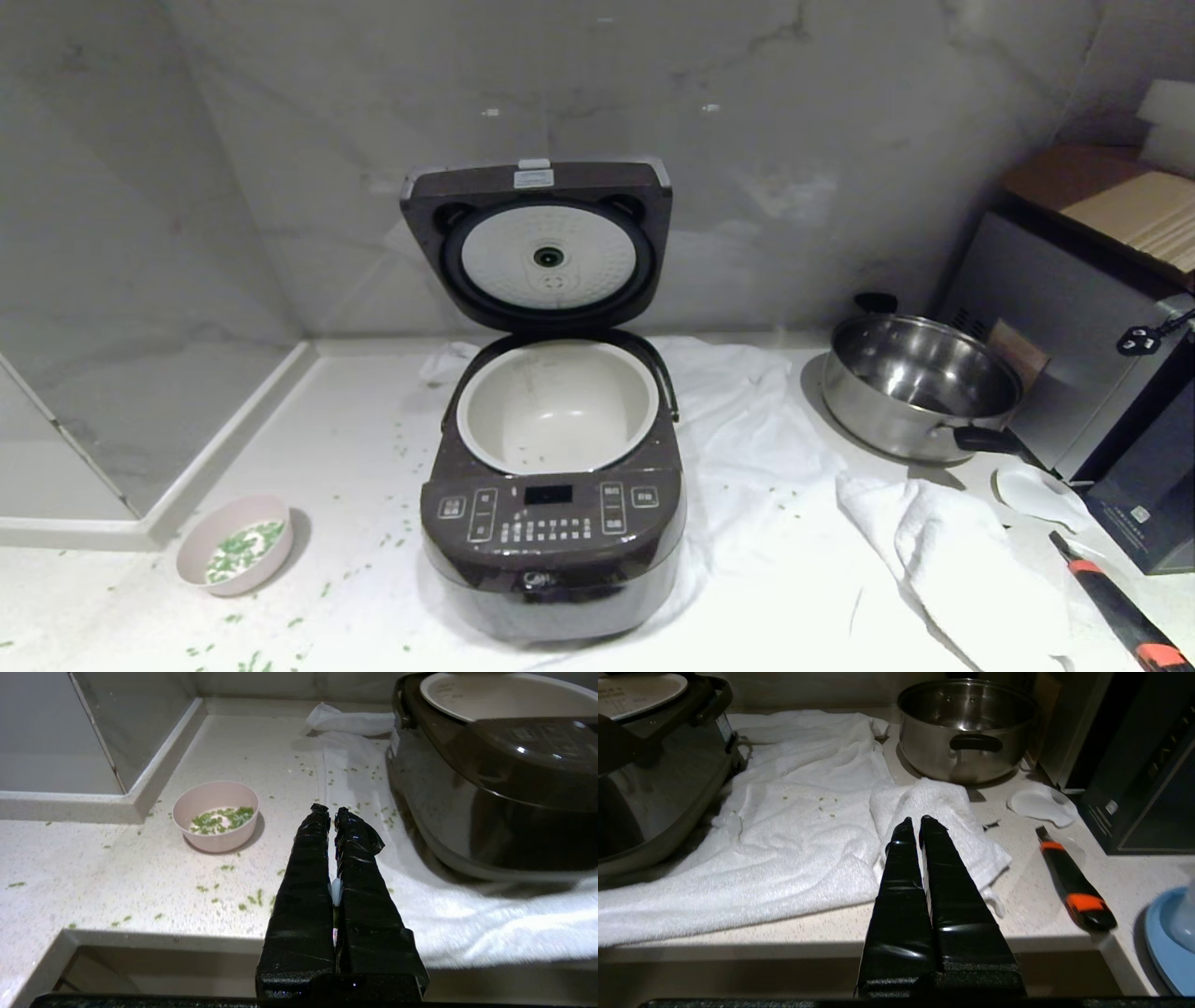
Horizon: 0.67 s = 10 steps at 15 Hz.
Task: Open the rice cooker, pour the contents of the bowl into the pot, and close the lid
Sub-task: Turn on the tap
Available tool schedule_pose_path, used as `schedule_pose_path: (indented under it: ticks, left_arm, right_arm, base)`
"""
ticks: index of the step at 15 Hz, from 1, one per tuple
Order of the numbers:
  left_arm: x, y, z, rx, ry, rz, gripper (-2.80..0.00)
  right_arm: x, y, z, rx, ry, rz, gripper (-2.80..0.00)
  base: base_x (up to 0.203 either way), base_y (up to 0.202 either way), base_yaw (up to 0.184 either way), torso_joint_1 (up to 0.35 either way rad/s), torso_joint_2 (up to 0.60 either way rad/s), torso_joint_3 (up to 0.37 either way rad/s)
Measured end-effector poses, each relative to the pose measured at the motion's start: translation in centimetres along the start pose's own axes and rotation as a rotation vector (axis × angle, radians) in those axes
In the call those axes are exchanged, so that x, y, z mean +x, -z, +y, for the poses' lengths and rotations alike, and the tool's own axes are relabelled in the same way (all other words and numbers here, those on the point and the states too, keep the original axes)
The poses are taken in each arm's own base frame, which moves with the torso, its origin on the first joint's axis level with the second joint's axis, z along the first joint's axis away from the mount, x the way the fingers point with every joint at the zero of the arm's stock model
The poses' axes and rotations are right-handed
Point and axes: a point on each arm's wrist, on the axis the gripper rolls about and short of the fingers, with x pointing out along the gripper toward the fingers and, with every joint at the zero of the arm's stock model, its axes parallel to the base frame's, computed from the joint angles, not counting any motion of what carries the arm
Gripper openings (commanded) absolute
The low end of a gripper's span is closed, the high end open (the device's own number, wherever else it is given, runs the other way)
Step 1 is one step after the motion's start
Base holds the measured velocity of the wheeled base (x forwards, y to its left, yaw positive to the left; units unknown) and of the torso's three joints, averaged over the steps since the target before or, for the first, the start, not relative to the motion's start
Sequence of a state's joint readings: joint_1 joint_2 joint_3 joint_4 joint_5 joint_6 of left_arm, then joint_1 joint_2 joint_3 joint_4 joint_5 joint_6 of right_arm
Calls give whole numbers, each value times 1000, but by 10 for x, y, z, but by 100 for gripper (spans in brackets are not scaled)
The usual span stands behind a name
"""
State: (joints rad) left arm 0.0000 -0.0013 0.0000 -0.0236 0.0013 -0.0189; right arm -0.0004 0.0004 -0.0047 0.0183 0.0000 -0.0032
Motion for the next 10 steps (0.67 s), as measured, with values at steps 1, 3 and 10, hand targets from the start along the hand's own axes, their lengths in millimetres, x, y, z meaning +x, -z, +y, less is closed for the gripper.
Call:
schedule_pose_path:
  ticks: [1,3,10]
  left_arm:
    - [0,0,0,0,0,-1,-280]
    - [0,0,0,-1,-1,-2,-280]
    - [0,0,0,-1,0,-2,-280]
  right_arm:
    - [0,0,0,0,0,0,-280]
    - [0,0,0,0,0,0,-280]
    - [0,0,0,1,0,0,-280]
  base:
    - [-196,0,-2,9,-2,2]
    - [-136,0,-1,-5,-4,-1]
    - [0,0,0,4,-2,0]
